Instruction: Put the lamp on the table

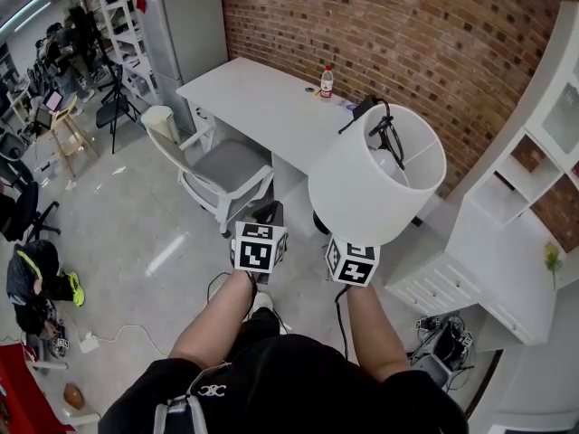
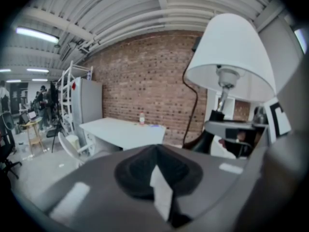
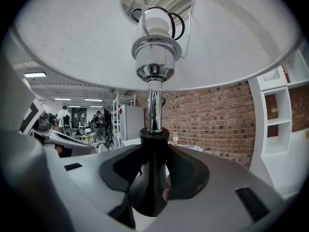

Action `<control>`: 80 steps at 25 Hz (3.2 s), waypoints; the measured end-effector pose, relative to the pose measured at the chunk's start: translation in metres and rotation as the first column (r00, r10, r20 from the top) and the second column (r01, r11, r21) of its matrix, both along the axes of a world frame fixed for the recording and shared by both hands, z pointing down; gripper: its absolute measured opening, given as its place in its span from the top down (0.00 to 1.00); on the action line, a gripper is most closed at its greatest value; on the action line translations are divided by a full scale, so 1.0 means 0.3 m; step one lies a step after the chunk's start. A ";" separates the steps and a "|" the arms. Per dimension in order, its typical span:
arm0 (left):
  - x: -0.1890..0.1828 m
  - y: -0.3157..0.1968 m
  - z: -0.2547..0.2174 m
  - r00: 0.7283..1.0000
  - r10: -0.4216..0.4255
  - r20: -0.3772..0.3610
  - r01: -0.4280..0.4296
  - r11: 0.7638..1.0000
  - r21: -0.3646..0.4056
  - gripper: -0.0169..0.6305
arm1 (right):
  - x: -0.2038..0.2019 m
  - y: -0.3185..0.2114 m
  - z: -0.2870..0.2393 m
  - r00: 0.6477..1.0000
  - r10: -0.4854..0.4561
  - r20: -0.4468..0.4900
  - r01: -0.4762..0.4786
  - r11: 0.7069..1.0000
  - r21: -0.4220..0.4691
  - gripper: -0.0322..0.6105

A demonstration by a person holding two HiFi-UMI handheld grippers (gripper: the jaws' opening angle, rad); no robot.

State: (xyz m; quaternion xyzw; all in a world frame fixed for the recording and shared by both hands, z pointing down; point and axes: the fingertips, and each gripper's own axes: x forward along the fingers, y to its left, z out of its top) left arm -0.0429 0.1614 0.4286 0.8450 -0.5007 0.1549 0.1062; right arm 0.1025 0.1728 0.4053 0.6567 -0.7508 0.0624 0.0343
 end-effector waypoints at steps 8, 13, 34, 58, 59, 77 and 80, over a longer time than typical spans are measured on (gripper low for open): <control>0.040 -0.271 0.039 0.999 0.047 -0.021 -0.047 0.999 -0.005 0.97 | 0.035 -0.227 -0.002 0.999 0.031 -0.011 -0.031 0.999 0.011 0.73; 0.041 -0.518 0.015 0.996 0.083 -0.026 -0.083 0.996 0.008 0.97 | 0.042 -0.440 -0.036 0.998 0.061 0.008 -0.061 0.997 0.040 0.73; -0.050 -1.131 0.089 0.986 0.168 0.023 -0.167 0.985 -0.038 0.97 | -0.015 -1.024 0.035 0.986 0.165 0.013 -0.165 0.986 0.007 0.73; 0.047 -1.801 0.203 0.992 0.104 0.067 -0.097 0.990 -0.102 0.97 | 0.211 -1.899 0.238 0.992 0.110 -0.065 -0.109 0.994 0.011 0.73; 0.051 -1.825 0.210 0.993 0.099 0.064 -0.092 0.990 -0.104 0.97 | 0.225 -1.937 0.250 0.991 0.108 -0.079 -0.108 0.994 0.009 0.73; 0.142 -2.107 0.449 0.997 0.015 0.082 0.008 0.962 -0.273 0.97 | 0.455 -2.468 0.664 0.988 0.112 -0.104 -0.125 0.985 -0.120 0.73; 0.146 -2.097 0.498 0.995 0.019 0.100 0.012 0.951 -0.308 0.97 | 0.465 -2.520 0.693 0.988 0.110 -0.110 -0.122 0.987 -0.108 0.73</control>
